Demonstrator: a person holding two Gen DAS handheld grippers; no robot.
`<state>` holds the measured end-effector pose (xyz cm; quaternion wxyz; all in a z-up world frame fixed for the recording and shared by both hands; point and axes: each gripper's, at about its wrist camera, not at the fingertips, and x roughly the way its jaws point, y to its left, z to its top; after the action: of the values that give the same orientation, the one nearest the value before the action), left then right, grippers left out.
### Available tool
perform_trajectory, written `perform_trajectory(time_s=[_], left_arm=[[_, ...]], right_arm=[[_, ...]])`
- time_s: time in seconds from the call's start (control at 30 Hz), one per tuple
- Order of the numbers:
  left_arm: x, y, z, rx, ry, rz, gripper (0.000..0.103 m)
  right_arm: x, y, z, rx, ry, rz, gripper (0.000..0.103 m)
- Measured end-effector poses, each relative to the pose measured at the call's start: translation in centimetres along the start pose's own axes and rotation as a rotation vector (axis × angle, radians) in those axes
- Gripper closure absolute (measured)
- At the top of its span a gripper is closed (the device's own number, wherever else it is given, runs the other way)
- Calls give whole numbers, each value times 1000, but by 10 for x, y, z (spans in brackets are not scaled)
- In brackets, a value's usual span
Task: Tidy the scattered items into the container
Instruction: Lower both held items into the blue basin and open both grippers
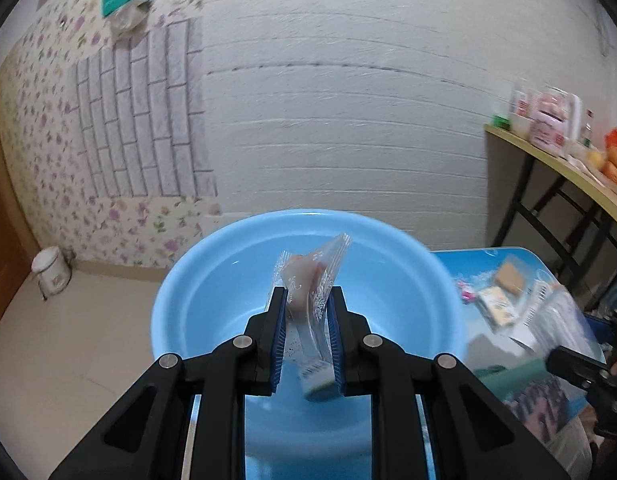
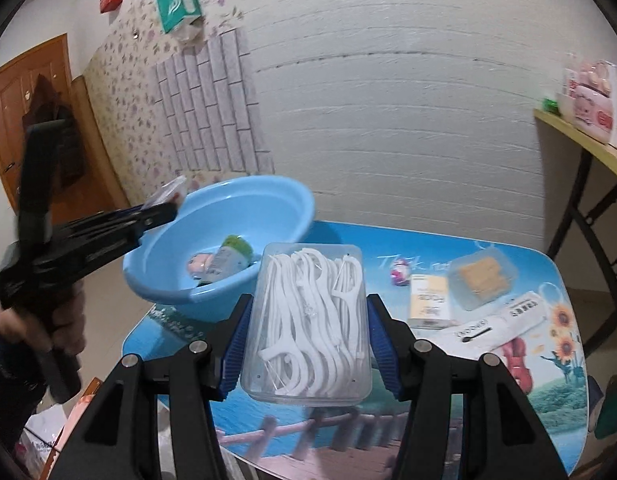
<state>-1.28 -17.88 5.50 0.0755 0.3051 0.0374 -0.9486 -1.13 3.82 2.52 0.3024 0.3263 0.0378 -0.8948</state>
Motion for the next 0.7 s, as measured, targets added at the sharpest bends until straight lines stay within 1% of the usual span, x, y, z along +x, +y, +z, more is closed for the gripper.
perform_trajectory(time_s=[0.1,0.2,0.27,0.47,0.53,0.57,0.6,0.63,0.67,0.7], left_arm=[[14,13,-2,-31,23,-7,85],[24,17,-5,-17,46,-11,83],[31,21,-7,-10,64,2,81],[38,39,-7,-48,61,-4,74],[43,44,-8,-63,94,3,60],[46,47,-8,-77,110,-1,44],[49,51,-8,-100,125,-12,39],[50,54,-8,-114,131,-19,39],[48,55,-8,-121,120,-19,39],[47,56,-8,-124,110,-21,35]], right_arm=[[12,7,8,-8,13,-6,46],[23,19,17,-22,17,2,46],[30,28,25,-39,15,14,46],[53,54,45,-79,22,27,46],[65,56,49,-76,51,33,46],[70,58,51,-78,67,33,46],[74,60,53,-83,76,32,46],[77,62,54,-90,83,29,46],[81,65,56,-102,85,22,46],[83,66,56,-107,86,20,46]])
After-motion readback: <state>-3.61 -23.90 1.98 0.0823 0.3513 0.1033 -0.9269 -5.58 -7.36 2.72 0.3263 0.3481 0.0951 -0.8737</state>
